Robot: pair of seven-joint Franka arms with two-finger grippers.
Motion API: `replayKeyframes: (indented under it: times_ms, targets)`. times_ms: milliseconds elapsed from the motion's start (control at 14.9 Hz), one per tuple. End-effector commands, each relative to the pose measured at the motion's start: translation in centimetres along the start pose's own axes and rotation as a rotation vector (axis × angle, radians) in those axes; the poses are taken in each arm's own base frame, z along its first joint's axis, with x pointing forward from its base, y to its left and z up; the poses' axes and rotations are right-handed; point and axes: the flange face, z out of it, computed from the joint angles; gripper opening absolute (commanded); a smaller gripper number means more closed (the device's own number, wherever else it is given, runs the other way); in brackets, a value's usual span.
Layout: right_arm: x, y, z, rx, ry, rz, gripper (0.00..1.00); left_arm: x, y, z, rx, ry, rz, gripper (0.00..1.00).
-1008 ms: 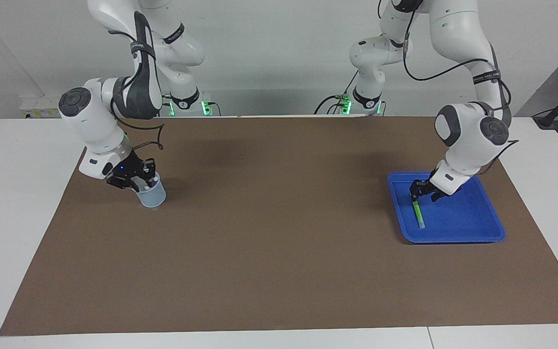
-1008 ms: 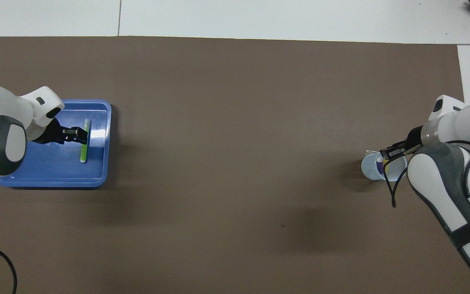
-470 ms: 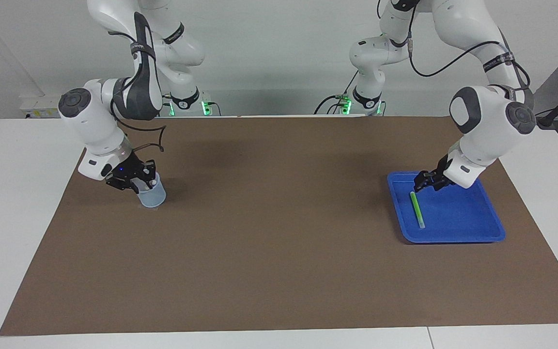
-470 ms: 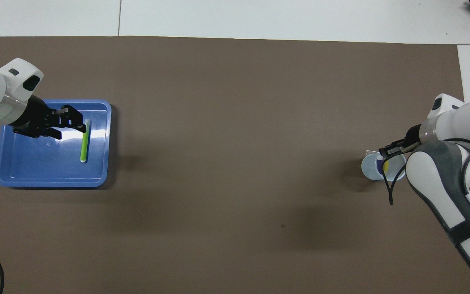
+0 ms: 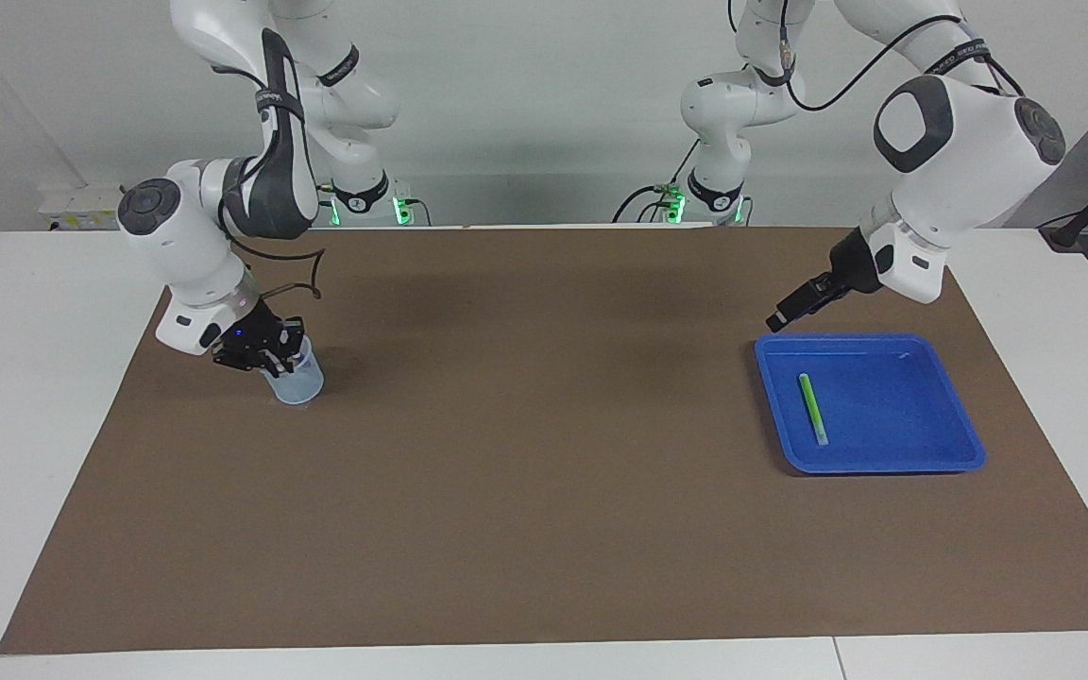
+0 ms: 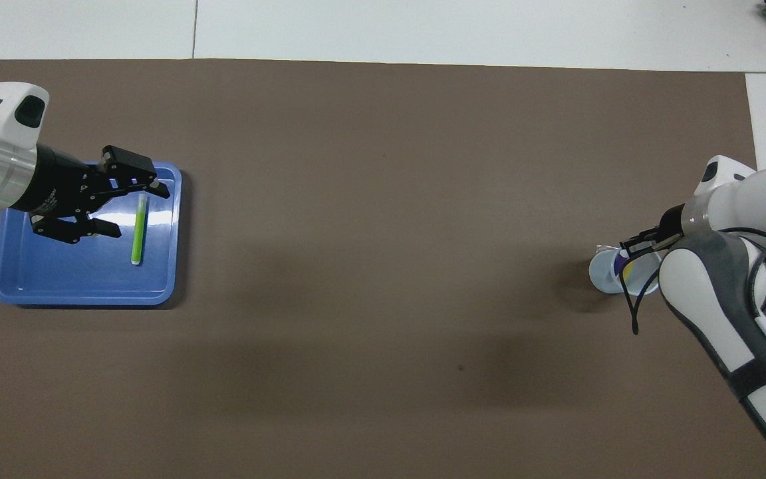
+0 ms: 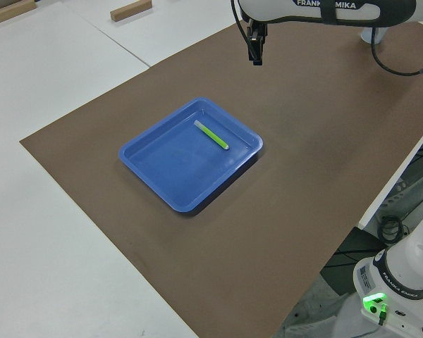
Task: Right arm passes pens to left for tray arrangement
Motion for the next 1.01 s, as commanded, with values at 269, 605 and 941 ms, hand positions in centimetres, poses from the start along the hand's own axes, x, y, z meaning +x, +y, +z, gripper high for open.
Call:
replayKeyframes:
  times_ms: [269,605,941]
  targets:
    - [0.6,-0.2,-2.5,0.006,-0.03,-0.029,0.0,-4.3,1.5,-1.3,-0.055,-0.05,-0.188,1.0]
    - [2.5,-1.1,-11.8,-0.011,-0.027,-0.153,0.0,-6.7,2.5,-2.3,-0.103,-0.08,-0.303,1.0]
    - [3.9,-8.1,-18.5,0.047,0.041,-0.113,0.0,-8.0,3.5,-2.3,-0.137,-0.137,-0.471,1.0]
